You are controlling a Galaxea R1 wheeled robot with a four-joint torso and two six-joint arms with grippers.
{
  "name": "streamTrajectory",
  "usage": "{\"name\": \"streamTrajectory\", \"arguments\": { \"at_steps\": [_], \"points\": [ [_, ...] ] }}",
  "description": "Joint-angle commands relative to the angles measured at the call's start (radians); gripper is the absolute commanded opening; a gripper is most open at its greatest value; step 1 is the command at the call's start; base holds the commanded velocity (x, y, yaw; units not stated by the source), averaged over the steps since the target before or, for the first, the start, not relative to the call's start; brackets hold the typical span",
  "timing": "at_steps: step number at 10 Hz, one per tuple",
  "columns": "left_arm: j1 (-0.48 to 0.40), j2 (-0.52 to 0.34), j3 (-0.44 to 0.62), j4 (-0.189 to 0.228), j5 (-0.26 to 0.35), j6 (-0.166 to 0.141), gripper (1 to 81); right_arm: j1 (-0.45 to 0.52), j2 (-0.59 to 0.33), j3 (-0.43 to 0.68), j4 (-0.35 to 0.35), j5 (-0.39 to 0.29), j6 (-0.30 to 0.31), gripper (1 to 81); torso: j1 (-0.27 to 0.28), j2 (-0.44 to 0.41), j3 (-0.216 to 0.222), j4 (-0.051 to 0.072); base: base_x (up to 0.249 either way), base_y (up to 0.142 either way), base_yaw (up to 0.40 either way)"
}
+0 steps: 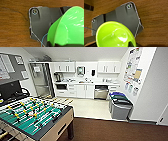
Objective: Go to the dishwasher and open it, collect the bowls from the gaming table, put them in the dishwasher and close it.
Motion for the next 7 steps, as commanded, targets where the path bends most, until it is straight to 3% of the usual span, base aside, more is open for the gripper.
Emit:
{"name": "streamTrajectory", "arguments": {
  "at_steps": [1,6,7],
  "points": [
    [-0.036,-0.022,0.004,0.01,0.047,0.002,1.0,0.032,-0.028,0.003,-0.006,-0.058,-0.003,1.0,0.0,0.0,0.0,0.0,0.153,-0.073,0.0],
    [-0.035,-0.022,0.004,0.009,0.046,0.002,1.0,0.034,-0.027,0.003,-0.006,-0.058,-0.003,1.0,0.0,0.0,0.0,0.0,0.153,-0.073,0.0],
    [-0.035,-0.022,0.004,0.009,0.046,0.002,1.0,0.034,-0.027,0.003,-0.008,-0.058,-0.003,1.0,0.0,0.0,0.0,0.0,0.146,0.0,0.0]
  ]
}}
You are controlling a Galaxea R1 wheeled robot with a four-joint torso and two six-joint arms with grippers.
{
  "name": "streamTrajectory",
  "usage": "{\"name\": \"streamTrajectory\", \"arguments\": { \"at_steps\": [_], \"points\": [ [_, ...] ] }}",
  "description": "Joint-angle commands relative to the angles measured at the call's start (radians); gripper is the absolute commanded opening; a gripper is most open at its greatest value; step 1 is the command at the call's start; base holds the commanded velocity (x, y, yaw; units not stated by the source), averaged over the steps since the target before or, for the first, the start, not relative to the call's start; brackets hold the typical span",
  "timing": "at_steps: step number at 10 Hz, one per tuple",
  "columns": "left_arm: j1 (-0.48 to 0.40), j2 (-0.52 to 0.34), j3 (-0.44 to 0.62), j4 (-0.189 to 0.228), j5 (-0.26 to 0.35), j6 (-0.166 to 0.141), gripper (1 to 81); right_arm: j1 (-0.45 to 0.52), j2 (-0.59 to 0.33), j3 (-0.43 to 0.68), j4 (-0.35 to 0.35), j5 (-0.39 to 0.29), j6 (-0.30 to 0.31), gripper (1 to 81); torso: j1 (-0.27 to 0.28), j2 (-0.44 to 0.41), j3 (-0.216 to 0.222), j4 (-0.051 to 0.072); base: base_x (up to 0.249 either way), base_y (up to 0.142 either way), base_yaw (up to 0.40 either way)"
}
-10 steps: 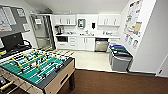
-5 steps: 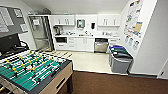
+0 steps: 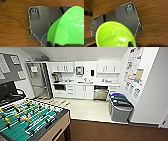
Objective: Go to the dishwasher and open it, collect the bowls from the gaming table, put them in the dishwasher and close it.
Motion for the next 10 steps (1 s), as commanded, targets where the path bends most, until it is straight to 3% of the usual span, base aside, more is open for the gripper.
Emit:
{"name": "streamTrajectory", "arguments": {
  "at_steps": [1,10],
  "points": [
    [-0.039,-0.025,0.003,0.009,0.046,0.002,1.0,0.032,-0.026,0.006,-0.008,-0.06,-0.005,1.0,0.0,0.0,0.0,0.0,0.141,0.0,0.0],
    [-0.039,-0.028,0.003,0.009,0.048,0.002,1.0,0.038,-0.024,0.006,-0.008,-0.062,-0.003,1.0,0.0,0.0,0.0,0.0,0.139,0.0,0.0]
  ]
}}
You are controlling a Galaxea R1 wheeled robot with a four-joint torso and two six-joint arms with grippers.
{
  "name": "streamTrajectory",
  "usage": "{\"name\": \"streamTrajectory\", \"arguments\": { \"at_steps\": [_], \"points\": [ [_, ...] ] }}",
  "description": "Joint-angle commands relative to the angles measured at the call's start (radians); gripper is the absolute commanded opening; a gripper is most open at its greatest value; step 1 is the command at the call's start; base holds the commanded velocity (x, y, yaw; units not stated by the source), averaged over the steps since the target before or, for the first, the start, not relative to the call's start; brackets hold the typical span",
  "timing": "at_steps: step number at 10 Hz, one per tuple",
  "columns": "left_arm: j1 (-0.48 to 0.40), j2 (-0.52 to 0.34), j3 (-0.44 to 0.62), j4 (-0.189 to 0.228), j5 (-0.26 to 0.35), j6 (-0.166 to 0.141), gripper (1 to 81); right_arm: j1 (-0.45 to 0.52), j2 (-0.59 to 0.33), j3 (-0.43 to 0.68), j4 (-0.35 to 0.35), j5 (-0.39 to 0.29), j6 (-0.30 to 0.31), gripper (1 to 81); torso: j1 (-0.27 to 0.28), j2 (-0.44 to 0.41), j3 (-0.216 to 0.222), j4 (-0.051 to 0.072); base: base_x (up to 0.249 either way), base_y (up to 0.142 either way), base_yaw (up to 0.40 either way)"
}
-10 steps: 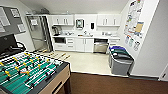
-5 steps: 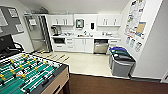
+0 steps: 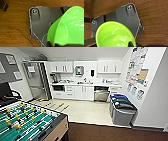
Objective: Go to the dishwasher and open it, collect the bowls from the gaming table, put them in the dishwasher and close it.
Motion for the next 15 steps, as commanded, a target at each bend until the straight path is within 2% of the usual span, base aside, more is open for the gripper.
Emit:
{"name": "streamTrajectory", "arguments": {
  "at_steps": [1,15],
  "points": [
    [-0.039,-0.022,0.003,0.01,0.05,0.002,1.0,0.03,-0.026,0.005,-0.008,-0.06,-0.003,1.0,0.0,0.0,0.0,0.0,0.139,0.0,0.0],
    [-0.038,-0.016,0.003,0.01,0.048,0.002,1.0,0.033,-0.031,0.004,-0.006,-0.06,-0.003,1.0,0.0,0.0,0.0,0.0,0.161,-0.07,0.0]
  ]
}}
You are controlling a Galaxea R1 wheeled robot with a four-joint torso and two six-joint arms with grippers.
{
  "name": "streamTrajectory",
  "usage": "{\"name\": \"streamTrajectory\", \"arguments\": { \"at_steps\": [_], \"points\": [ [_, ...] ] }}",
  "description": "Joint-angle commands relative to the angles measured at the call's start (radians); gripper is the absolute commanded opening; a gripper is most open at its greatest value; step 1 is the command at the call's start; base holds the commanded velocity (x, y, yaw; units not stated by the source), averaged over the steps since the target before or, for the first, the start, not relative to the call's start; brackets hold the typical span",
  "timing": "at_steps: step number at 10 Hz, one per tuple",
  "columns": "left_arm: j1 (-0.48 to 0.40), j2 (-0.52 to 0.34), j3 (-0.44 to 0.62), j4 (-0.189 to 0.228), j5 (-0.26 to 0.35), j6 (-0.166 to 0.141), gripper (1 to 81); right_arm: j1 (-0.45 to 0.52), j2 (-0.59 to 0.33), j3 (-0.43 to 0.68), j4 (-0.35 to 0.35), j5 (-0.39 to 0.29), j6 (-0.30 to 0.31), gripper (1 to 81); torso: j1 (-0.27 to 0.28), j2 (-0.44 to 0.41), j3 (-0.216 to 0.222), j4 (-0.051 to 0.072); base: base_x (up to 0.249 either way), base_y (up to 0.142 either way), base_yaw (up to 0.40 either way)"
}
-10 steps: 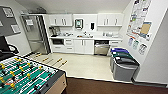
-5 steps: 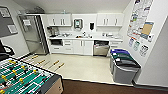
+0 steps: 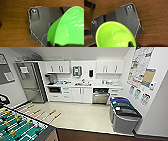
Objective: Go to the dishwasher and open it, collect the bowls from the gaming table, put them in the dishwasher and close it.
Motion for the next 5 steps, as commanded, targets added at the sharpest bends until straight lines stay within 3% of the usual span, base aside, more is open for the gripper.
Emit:
{"name": "streamTrajectory", "arguments": {
  "at_steps": [1,5],
  "points": [
    [-0.04,-0.019,0.002,0.009,0.048,0.002,1.0,0.034,-0.029,0.006,-0.006,-0.058,-0.003,1.0,0.0,0.0,0.0,0.0,0.163,-0.08,0.0],
    [-0.041,-0.02,0.002,0.009,0.048,0.002,1.0,0.032,-0.026,0.006,-0.006,-0.058,-0.003,1.0,0.0,0.0,0.0,0.0,0.163,-0.078,0.0]
  ]
}}
